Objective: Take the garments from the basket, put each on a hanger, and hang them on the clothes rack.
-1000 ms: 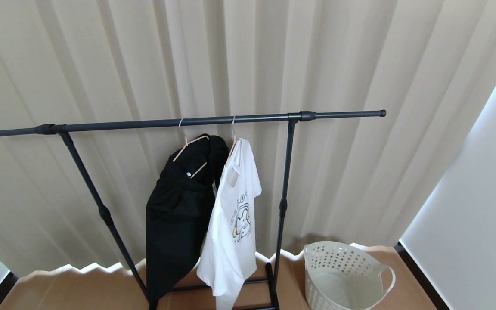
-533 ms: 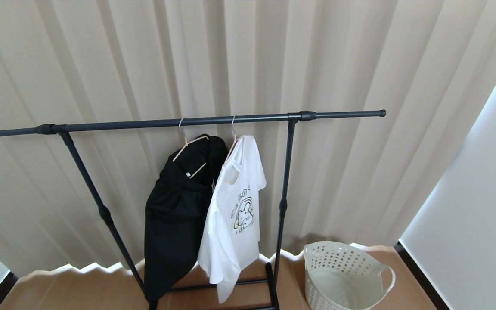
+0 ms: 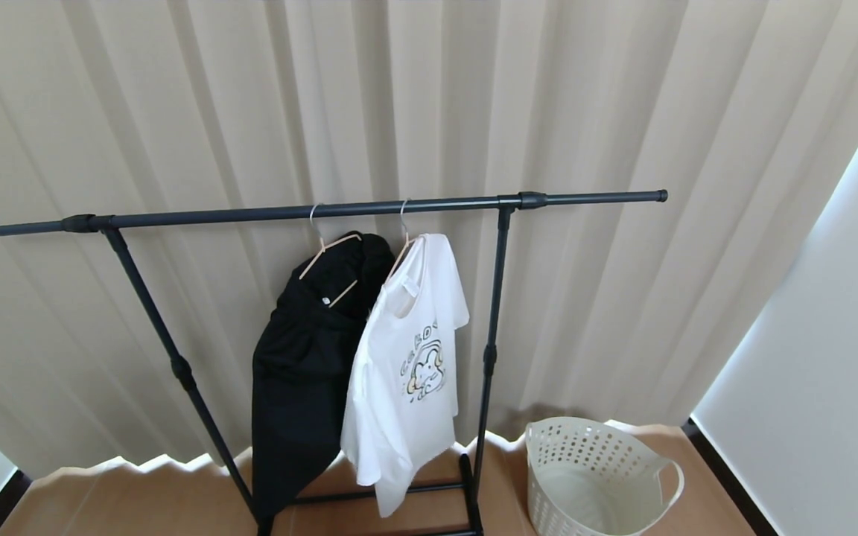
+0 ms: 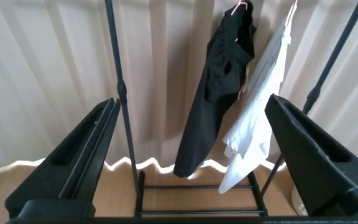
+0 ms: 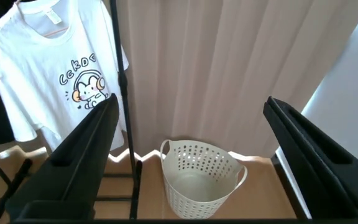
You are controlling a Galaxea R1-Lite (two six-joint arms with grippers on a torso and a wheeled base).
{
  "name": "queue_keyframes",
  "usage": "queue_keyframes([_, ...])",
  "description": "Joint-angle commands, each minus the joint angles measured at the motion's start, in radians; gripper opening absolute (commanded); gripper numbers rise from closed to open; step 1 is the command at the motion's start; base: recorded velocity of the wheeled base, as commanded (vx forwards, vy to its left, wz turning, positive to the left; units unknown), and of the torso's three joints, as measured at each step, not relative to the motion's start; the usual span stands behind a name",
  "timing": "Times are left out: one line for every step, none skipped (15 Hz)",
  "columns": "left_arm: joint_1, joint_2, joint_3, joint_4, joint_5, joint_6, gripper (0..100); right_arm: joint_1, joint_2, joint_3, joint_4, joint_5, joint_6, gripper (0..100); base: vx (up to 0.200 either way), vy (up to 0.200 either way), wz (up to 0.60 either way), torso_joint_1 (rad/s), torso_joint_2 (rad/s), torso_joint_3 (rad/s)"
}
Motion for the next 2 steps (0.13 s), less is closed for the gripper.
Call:
queue_keyframes([0.000, 0.003, 0.000, -0.001, 0.000, 0.000, 100, 0.000, -0.001, 0.000, -0.002, 0.001, 0.000, 100, 0.000, 0.000, 0.00, 0.000, 0.00, 0.000])
queue_keyframes([0.000, 0.003, 0.000, -0.001, 0.000, 0.000, 100, 0.000, -0.001, 0.000, 0.000, 0.002, 0.000, 100, 0.000, 0.000, 0.00, 0.000, 0.00, 0.000])
